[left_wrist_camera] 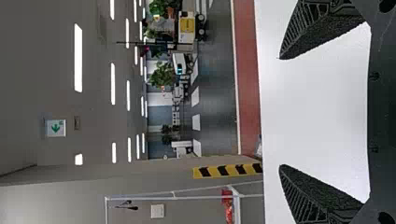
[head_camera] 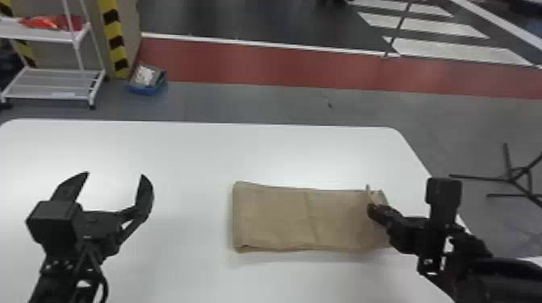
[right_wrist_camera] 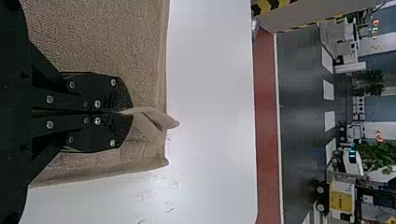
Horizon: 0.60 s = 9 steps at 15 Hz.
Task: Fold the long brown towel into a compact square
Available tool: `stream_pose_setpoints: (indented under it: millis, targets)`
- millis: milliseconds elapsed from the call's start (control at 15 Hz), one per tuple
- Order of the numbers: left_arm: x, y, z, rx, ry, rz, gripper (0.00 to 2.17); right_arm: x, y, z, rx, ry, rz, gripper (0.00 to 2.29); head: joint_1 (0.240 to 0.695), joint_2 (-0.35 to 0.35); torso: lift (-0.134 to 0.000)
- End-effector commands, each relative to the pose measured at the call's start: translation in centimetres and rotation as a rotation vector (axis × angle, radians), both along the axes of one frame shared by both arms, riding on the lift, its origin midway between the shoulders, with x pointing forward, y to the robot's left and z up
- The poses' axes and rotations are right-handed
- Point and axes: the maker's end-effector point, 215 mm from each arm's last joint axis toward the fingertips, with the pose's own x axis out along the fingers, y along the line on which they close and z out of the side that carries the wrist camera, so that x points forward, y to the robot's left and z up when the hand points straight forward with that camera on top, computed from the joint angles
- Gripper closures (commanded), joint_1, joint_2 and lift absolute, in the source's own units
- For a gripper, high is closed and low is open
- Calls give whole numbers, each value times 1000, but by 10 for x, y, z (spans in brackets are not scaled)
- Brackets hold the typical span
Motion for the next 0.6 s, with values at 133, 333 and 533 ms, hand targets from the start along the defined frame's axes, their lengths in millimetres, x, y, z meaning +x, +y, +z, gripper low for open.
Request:
stream_pose_setpoints:
  millis: [133, 333, 533]
  targets:
    - [0, 9, -3, 7, 5, 13, 39, -6, -23, 62, 33, -133, -30, 1180, 695, -196, -115]
    - [-1, 8, -4, 8, 7, 11, 39, -2, -30, 15, -13, -38, -20, 1180, 695, -218, -115]
    - [-1, 5, -5, 7, 10, 4, 39, 11, -34, -7, -29, -24, -11, 1180, 695, -224, -115]
